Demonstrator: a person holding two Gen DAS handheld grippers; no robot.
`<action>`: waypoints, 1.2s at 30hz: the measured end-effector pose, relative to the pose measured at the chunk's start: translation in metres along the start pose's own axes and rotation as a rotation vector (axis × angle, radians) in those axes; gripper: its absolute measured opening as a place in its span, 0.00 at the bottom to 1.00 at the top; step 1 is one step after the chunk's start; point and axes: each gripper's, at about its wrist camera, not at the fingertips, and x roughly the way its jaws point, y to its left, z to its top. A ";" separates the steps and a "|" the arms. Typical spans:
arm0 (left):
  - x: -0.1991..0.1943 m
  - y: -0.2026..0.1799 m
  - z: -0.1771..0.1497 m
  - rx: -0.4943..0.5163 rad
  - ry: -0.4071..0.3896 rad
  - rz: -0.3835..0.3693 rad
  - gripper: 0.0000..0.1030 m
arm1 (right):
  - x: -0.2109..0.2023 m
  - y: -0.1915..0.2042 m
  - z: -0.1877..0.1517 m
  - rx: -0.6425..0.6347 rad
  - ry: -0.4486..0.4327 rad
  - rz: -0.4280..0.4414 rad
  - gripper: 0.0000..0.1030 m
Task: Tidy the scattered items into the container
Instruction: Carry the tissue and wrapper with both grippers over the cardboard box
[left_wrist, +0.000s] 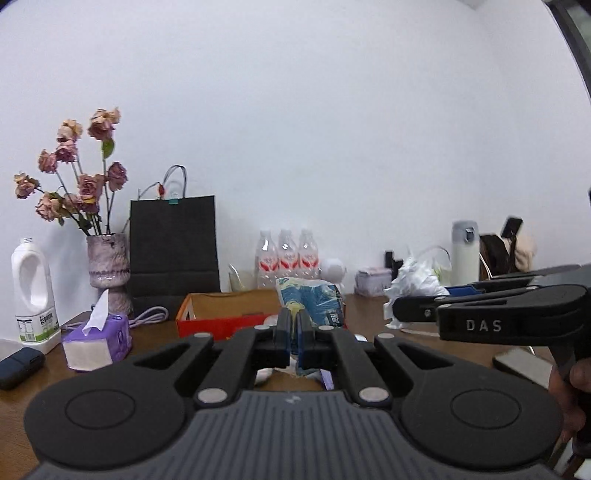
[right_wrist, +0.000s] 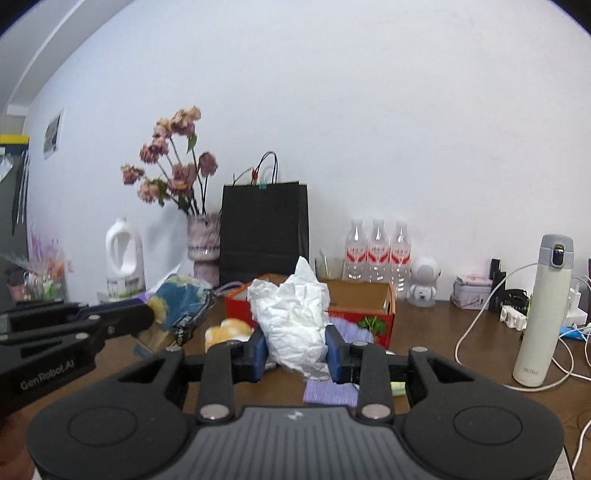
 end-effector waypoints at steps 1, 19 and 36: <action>0.000 0.001 0.001 -0.007 -0.003 0.005 0.04 | 0.004 -0.001 0.002 0.003 -0.001 0.000 0.30; 0.143 0.060 0.037 -0.070 -0.061 0.112 0.04 | 0.153 -0.042 0.038 0.018 -0.013 -0.070 0.30; 0.331 0.125 0.051 -0.130 -0.065 0.204 0.04 | 0.329 -0.093 0.083 0.082 -0.099 -0.067 0.30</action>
